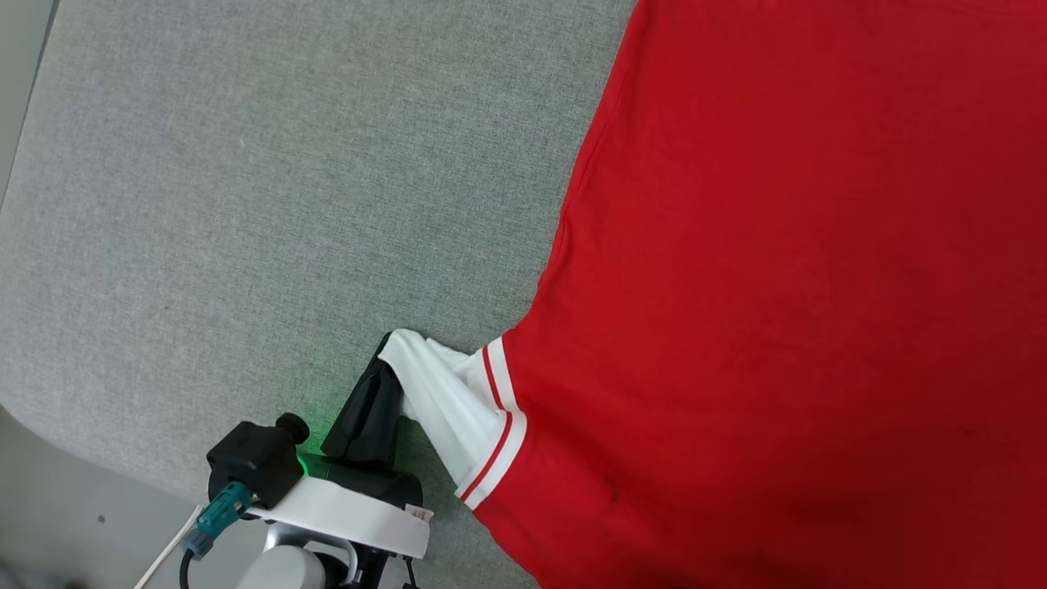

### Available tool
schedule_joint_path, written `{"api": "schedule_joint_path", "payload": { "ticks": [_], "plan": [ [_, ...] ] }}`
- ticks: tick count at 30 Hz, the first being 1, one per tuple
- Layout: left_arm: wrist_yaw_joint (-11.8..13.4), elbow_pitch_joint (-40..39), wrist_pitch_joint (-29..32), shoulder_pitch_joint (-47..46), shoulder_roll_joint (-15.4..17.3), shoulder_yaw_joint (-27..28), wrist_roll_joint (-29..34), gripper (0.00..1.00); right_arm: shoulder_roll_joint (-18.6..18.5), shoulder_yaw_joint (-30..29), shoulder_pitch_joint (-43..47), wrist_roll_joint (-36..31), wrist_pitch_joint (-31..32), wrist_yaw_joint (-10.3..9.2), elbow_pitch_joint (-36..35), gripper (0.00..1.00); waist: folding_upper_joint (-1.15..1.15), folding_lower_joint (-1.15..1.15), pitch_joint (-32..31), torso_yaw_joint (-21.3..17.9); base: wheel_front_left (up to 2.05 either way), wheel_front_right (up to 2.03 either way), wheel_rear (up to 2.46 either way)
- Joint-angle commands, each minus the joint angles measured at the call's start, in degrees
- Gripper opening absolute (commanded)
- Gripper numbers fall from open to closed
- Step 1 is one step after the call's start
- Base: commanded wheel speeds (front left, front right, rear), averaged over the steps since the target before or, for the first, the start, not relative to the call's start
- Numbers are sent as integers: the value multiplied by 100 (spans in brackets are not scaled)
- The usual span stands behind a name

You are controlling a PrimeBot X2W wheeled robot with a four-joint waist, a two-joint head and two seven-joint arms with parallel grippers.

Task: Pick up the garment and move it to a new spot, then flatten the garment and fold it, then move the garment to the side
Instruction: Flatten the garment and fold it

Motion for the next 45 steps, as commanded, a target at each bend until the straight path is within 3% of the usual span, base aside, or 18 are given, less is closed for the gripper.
{"api": "schedule_joint_path", "payload": {
  "ticks": [1, 2, 6, 13, 18, 27, 34, 45],
  "plan": [
    [4, 73, 26, -24, -23, 48, 33, 0, 217, 328, 751, 134, 191, 17, 337, 19, 0, 2, -5, -2, 0, 0, 0],
    [-16, 91, 26, -26, -39, 68, 44, 0, 178, 290, 738, 137, 166, 17, 334, 0, 0, 2, -12, -7, 0, 0, 0],
    [-74, 154, 26, -32, -68, 137, 109, 0, 110, 134, 547, 74, -60, 7, 316, 0, 0, 2, -91, -48, 0, 0, 0],
    [-135, 231, 23, 154, -44, 289, 208, 0, 413, -34, 305, 193, -736, 8, 287, 0, 0, 2, -513, -284, 0, 0, 0],
    [-91, 225, 21, 325, 43, 411, 229, 0, 307, 191, 422, 339, -1098, 8, 179, 0, 0, 2, -971, -521, 0, 0, 0],
    [82, 139, 107, 822, 277, 546, 147, 0, -224, 335, 1768, 1223, -1851, 8, -787, 0, 0, 2, -1779, -1010, 0, 0, 0],
    [204, 30, 168, 1136, 391, 635, 96, 0, -556, 32, 3244, 1519, -2208, 7, -1475, 0, 0, 2, -2133, -1257, 0, 0, 0],
    [337, -102, 238, 1452, 546, 715, 67, 0, -388, -562, 5642, 1563, -2269, 7, -1963, 0, 0, 2, -2419, -1527, 0, 0, 0]
  ]
}}
